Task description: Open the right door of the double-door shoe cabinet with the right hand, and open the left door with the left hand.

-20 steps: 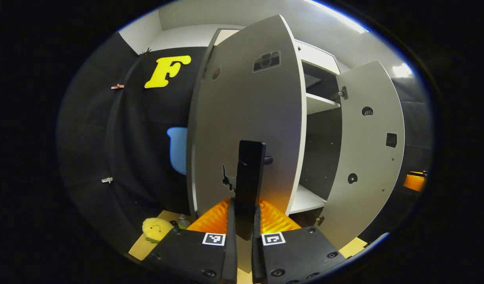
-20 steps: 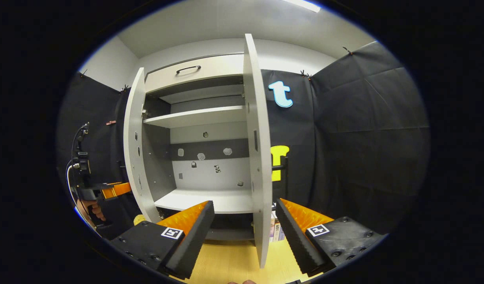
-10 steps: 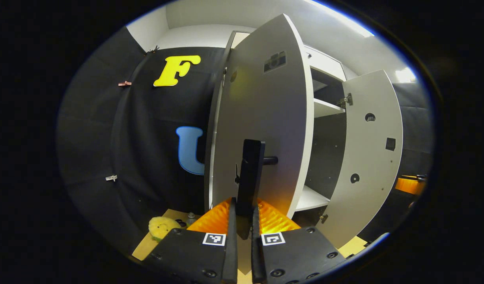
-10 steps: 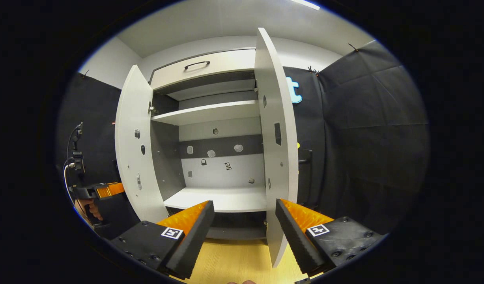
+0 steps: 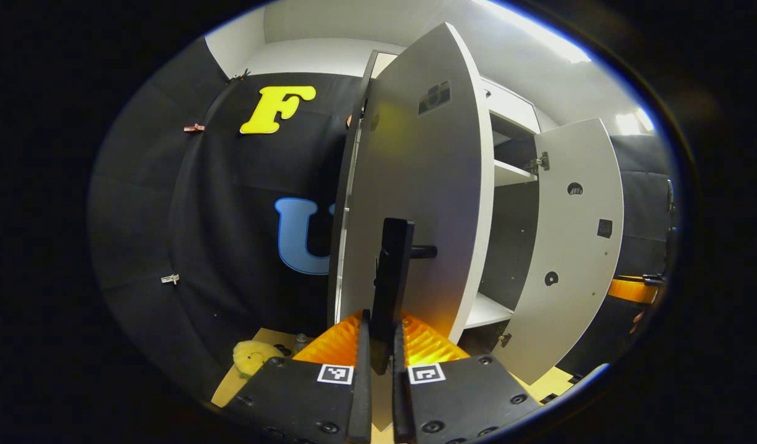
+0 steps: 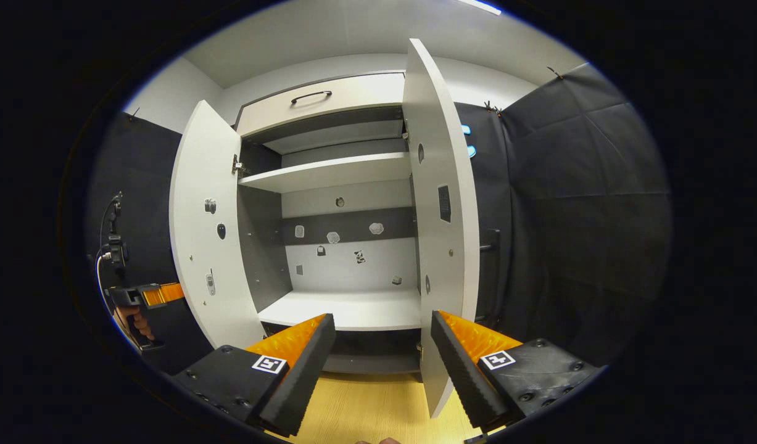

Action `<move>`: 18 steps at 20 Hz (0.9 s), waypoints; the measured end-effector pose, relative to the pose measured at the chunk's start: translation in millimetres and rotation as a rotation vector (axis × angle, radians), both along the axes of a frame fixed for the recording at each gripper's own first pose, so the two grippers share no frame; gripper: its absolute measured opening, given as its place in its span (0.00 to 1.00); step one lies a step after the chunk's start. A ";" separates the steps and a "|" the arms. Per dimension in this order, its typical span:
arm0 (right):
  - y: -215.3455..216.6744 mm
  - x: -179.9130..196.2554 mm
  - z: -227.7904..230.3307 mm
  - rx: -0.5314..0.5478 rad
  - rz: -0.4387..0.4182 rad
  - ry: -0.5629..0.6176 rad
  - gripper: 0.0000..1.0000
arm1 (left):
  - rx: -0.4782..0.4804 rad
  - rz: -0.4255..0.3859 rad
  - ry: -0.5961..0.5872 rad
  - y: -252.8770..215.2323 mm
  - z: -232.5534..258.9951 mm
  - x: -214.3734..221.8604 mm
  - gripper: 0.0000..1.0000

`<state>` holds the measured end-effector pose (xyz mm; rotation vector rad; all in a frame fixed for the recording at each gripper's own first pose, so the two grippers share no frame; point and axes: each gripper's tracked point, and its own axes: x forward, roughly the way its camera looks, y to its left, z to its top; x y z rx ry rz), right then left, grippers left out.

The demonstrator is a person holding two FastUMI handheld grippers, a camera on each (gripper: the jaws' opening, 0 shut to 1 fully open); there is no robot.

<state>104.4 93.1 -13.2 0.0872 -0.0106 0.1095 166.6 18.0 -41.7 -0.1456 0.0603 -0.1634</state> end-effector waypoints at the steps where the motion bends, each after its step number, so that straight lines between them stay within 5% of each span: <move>1: 1.7 1.0 -0.4 0.000 0.002 0.002 1.00 | 0.011 0.002 -0.001 4.9 -1.7 0.5 0.17; 5: 8.0 4.8 -2.4 -0.002 0.013 0.006 0.98 | 0.024 0.011 -0.002 25.9 -2.8 2.4 0.15; 11: 15.1 12.2 -0.4 -0.001 0.019 0.003 0.98 | -0.087 0.030 0.011 58.6 -1.9 7.7 0.07; 18: 12.4 12.9 -2.3 0.009 0.017 0.010 0.98 | -0.039 0.056 0.007 63.1 -1.0 8.8 0.09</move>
